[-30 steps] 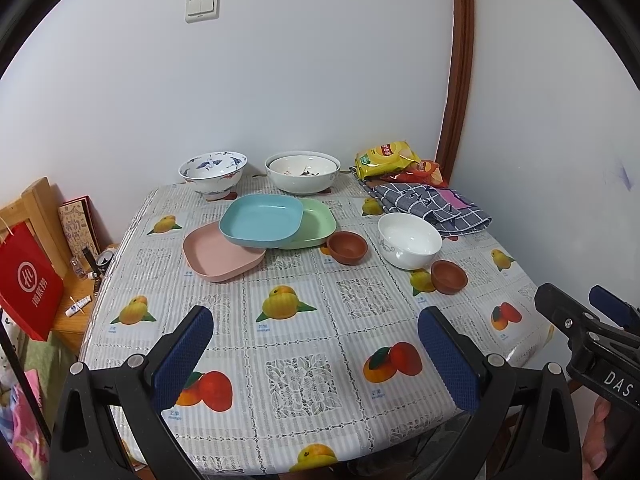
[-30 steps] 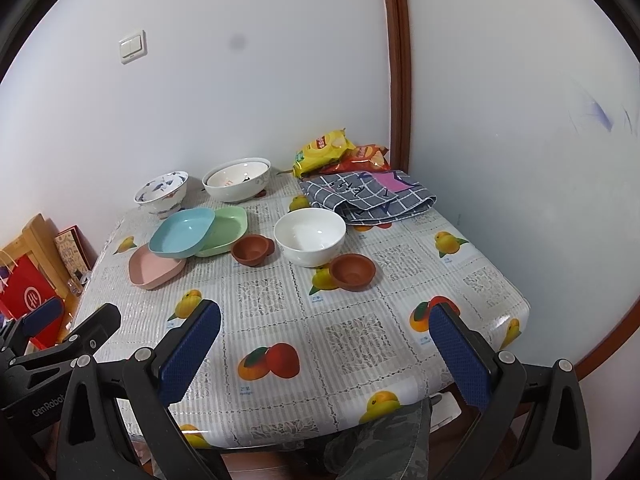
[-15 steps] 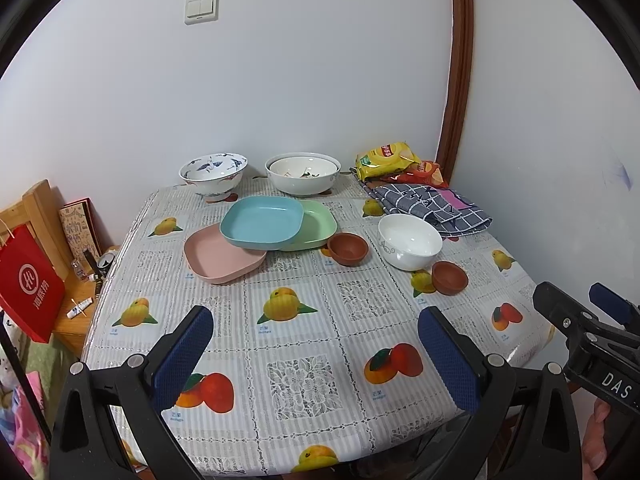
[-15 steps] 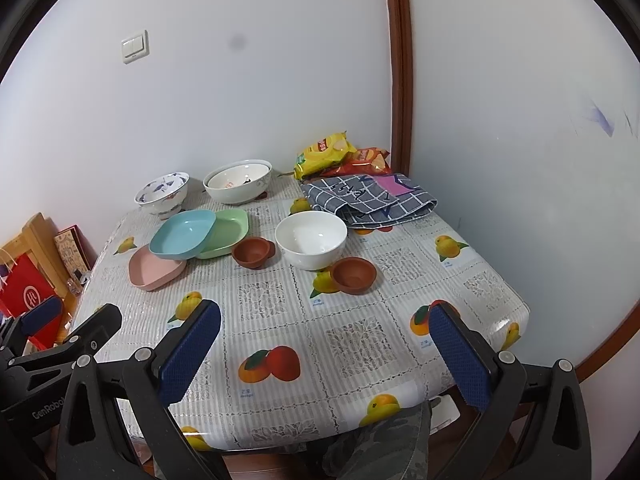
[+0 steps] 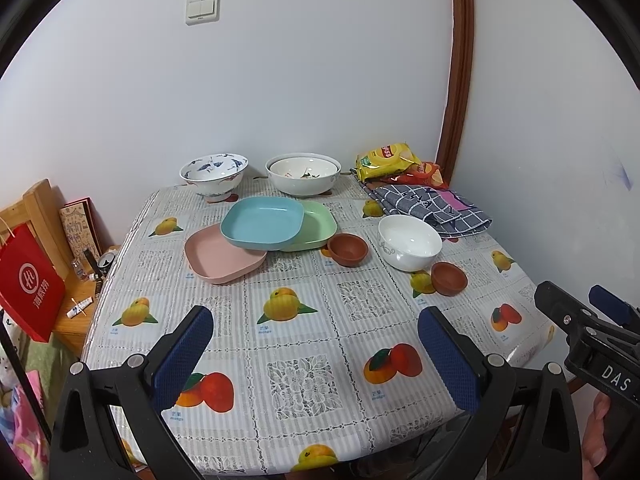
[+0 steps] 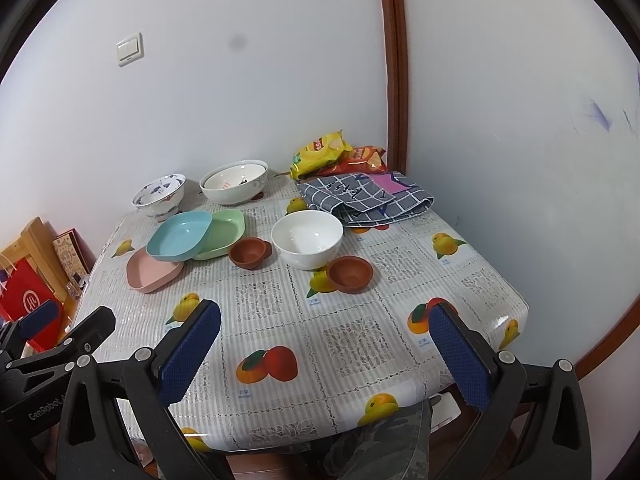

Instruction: Organize plates and bowls

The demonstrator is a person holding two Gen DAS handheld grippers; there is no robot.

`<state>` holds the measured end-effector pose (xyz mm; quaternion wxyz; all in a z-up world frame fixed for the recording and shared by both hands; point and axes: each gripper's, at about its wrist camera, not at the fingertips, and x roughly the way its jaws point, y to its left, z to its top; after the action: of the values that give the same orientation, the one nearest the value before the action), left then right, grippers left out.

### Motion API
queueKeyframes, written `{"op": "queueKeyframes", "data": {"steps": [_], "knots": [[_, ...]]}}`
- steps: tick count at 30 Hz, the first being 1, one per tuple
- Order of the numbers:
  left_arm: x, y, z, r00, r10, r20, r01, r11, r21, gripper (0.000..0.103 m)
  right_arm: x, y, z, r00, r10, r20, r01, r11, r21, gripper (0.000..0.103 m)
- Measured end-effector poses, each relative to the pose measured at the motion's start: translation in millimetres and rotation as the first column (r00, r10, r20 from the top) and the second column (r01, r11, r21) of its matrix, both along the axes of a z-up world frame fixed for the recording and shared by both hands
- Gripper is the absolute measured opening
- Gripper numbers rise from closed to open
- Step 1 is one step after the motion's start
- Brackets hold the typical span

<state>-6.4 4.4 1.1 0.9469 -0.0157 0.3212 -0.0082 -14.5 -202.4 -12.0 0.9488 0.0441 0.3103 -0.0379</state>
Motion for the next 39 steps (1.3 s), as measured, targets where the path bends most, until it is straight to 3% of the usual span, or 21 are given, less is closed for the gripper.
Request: {"op": "queueKeyframes", "data": {"steps": [39], "knots": [[-4.2, 1.8, 0.3, 1.0, 0.005, 0.005, -0.005, 1.0, -0.003, 0.103, -1.4, 8.7, 2.0, 0.999, 0.033, 0.006, -0.033, 0.999, -0.009, 0.102]]}}
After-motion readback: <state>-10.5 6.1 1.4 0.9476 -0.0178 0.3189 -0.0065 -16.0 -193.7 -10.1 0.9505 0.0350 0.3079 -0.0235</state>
